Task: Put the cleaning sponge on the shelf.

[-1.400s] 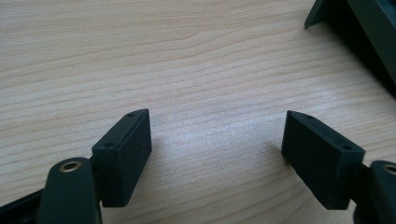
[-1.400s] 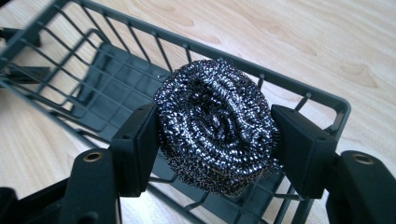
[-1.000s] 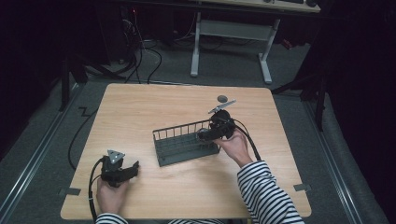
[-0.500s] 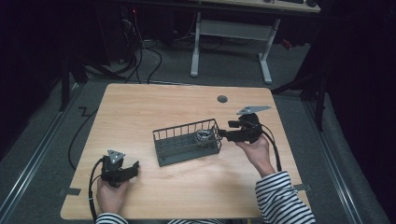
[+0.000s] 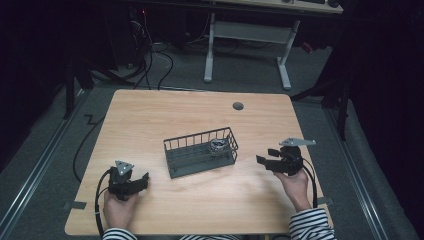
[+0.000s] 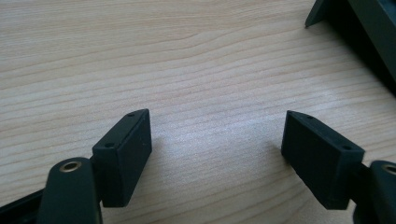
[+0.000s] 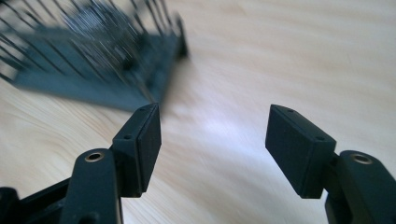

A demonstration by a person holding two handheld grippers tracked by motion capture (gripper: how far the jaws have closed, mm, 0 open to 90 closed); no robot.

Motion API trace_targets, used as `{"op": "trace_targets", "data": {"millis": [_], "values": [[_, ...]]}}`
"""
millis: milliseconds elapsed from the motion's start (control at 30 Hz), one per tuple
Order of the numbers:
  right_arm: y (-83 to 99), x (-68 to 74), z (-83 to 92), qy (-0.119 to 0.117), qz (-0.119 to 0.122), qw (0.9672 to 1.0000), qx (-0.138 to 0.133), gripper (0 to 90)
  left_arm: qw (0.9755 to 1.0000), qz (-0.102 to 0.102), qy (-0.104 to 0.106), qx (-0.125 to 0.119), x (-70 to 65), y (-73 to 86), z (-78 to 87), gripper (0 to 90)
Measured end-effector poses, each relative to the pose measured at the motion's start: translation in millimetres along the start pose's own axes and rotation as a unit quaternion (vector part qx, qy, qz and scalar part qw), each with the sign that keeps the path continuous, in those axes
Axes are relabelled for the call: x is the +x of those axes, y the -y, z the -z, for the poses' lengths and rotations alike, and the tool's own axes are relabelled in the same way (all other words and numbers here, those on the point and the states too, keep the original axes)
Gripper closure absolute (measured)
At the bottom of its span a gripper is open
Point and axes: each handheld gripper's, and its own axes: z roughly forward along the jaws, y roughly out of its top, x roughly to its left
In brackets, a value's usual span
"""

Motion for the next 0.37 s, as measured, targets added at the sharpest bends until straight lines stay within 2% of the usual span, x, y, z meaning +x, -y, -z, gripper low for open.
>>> {"op": "trace_targets", "data": {"millis": [167, 233, 300, 367], "values": [[49.5, -12.4, -15.8, 0.053, -0.019, 0.9983, 0.016, 35.9, 1.0000, 0.000, 0.000, 0.000, 0.0, 0.0, 0.0, 24.8], [65.4, -15.3, -22.1, 0.080, -0.013, 0.9966, 0.012, 36.1, 1.0000, 0.000, 0.000, 0.000, 0.0, 0.1, 0.0, 24.9], [69.1, -12.8, -20.8, 0.103, -0.006, 0.9946, 0.010, 33.4, 1.0000, 0.000, 0.000, 0.000, 0.0, 0.0, 0.0, 24.8], [69.0, -9.2, -22.6, 0.115, 0.017, 0.9931, 0.018, 33.1, 1.0000, 0.000, 0.000, 0.000, 0.0, 0.1, 0.0, 24.9]]}}
